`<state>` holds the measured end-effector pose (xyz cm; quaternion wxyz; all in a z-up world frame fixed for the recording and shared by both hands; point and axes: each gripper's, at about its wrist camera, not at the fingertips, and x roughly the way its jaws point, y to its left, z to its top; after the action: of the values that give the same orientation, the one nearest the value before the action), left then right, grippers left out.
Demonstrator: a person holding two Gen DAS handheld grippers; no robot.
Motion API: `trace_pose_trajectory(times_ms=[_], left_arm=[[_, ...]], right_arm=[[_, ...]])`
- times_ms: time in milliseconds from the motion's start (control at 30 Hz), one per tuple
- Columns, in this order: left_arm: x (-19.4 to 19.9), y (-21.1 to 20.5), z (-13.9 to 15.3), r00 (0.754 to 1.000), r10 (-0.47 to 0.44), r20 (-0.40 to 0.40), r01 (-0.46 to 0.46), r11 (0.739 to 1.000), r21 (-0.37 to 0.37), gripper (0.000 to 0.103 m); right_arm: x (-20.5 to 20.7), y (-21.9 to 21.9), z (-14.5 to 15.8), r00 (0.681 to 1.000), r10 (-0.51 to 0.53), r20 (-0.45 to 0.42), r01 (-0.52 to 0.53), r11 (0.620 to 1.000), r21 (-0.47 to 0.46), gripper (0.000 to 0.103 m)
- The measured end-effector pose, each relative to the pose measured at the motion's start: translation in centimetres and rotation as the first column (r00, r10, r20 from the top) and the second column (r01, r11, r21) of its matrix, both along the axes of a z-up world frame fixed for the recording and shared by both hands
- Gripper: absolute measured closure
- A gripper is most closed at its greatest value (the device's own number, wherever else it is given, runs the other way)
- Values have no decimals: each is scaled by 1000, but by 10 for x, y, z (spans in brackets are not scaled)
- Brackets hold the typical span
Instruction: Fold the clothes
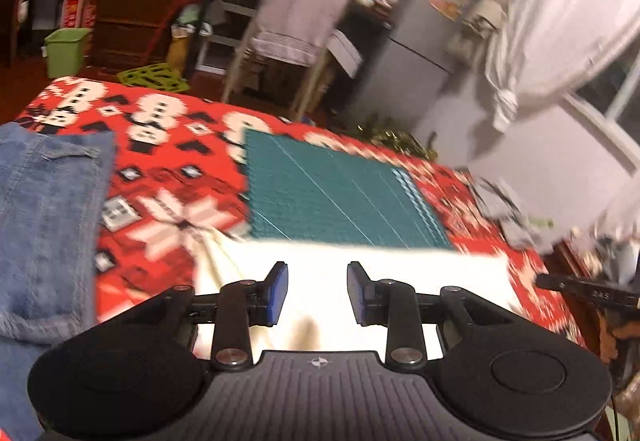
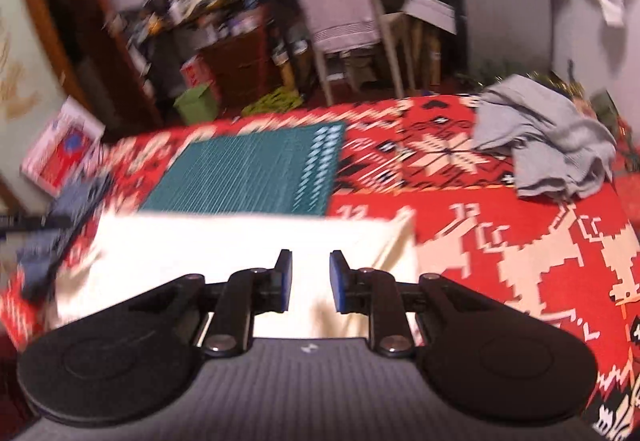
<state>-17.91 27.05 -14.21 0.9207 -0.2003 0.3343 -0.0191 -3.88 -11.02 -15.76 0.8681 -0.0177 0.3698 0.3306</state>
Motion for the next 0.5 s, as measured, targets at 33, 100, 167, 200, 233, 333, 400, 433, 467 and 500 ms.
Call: trace_pose_trajectory(times_ms=[33,100,167,200,233,333,400,433,467,500], left_arm=[[-3,-11,-1,1000,-18,-10,18,1000,11,86],[-11,-30,-7,998,-45,-39,47,998,37,87],[-19,-47,-15,995,-66,-69,70,996,59,87],[-24,-53,-19,995,-69,-77,74,995,61,87],[-28,-57,-23,994,-67,-86,72,995,64,87],[-40,-67,-35,992,-51,-119,60,995,79,87],[-47,-70,-40,990,-46,-133,57,995,86,87],[-49,-70,-40,990,-42,-132,53,995,87,87],[-52,-70,-41,991,-38,-131,49,995,88,87],[-54,-69,-42,991,-34,-130,45,995,90,87]], right_arm=[[-11,2,0,1000,10,5,-10,1000,-19,80],[-33,8,-1,999,32,8,-32,998,-49,80],[-52,10,-5,999,35,-7,-36,998,-55,80],[-62,10,-8,999,32,-20,-33,998,-53,80],[-67,10,-11,999,29,-23,-30,998,-58,81],[-79,9,-21,1000,17,-19,-19,996,-83,82],[-87,9,-27,1000,9,-17,-11,995,-100,82],[-91,8,-31,1000,6,-15,-7,994,-108,82],[-95,8,-34,1000,2,-14,-3,993,-116,82],[-99,8,-37,1000,-2,-12,0,992,-124,82]])
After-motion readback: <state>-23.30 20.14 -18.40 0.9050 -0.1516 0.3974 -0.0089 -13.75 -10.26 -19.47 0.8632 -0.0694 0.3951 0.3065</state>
